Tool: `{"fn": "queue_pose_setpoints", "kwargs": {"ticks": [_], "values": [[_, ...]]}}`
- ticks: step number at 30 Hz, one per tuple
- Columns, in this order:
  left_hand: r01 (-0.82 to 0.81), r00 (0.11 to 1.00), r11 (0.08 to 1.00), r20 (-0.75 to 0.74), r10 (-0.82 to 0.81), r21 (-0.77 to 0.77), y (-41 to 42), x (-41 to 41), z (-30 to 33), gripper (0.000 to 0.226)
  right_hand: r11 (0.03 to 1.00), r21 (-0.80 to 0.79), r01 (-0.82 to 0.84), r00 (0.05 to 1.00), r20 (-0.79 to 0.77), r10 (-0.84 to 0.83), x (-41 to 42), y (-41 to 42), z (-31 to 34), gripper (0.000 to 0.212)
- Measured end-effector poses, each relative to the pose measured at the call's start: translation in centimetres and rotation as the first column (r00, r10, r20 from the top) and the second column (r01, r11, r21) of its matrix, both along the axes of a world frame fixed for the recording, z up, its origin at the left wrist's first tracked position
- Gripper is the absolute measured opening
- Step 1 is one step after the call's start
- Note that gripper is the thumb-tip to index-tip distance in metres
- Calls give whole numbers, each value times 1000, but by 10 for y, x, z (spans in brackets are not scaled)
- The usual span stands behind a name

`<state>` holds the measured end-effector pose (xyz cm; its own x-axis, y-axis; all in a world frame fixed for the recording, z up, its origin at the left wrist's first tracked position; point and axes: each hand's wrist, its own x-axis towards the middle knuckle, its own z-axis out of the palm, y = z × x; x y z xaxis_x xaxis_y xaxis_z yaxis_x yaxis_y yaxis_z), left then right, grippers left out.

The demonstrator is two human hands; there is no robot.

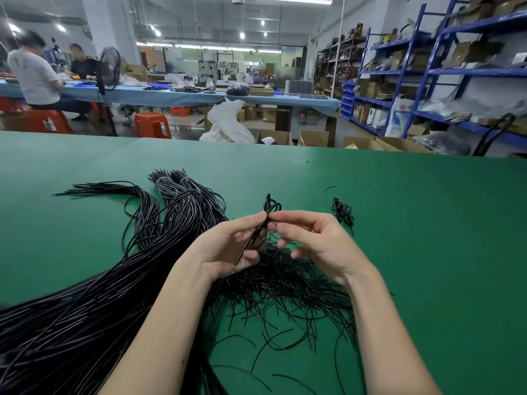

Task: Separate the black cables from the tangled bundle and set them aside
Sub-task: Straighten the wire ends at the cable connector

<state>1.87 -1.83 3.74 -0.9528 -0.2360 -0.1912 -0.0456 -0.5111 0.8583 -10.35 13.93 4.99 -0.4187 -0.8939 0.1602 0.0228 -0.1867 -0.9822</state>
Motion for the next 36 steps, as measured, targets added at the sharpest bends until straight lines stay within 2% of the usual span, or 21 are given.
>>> {"fn": "queue_pose_setpoints", "kwargs": {"ticks": [3,7,11,14,17,19,22,25,27,28,29,30,32,34,36], "values": [[92,995,994,-30,-90,64,1,0,-1,40,999,-14,-50,997,54,51,2,2,-1,25],[128,991,985,-62,-122,112,3,-2,-2,43,997,-79,22,998,-58,-27,5,-1,3,20],[48,995,998,-91,-45,29,7,-3,0,39,954,-220,203,964,-124,-234,12,-11,-1,4],[-25,993,991,-114,10,-129,12,-6,1,28,900,-279,336,908,-159,-388,12,-18,-5,10],[-168,972,969,-195,132,-183,16,-9,2,30,863,-259,433,835,-246,-493,12,-22,-10,16],[-272,944,935,-251,214,-229,19,-11,1,24,847,-224,482,806,-266,-529,14,-26,-12,22],[-417,887,821,-374,273,-390,20,-12,-3,15,894,-105,436,890,-100,-445,13,-32,-16,29],[-447,881,679,-420,220,-582,14,-9,-3,10,960,124,250,940,206,-271,7,-27,-15,25],[-406,906,598,-389,166,-691,9,-7,-1,10,975,206,80,856,488,-173,6,-22,-13,16],[-394,913,588,-374,162,-707,7,-6,-1,9,976,211,47,812,561,-161,6,-22,-13,16],[-392,915,607,-363,178,-691,8,-5,0,8,976,210,61,812,558,-171,5,-22,-14,14],[-400,912,641,-354,206,-655,8,-6,0,10,971,205,122,854,478,-208,6,-24,-15,11],[-408,911,702,-313,269,-583,10,-7,-1,14,944,144,296,921,220,-322,8,-27,-17,10],[-389,921,744,-256,294,-544,9,-7,-3,16,916,30,400,916,27,-400,9,-28,-18,9],[-351,936,785,-223,273,-511,7,-5,-2,18,912,-70,403,907,-106,-409,7,-24,-19,8]]}}
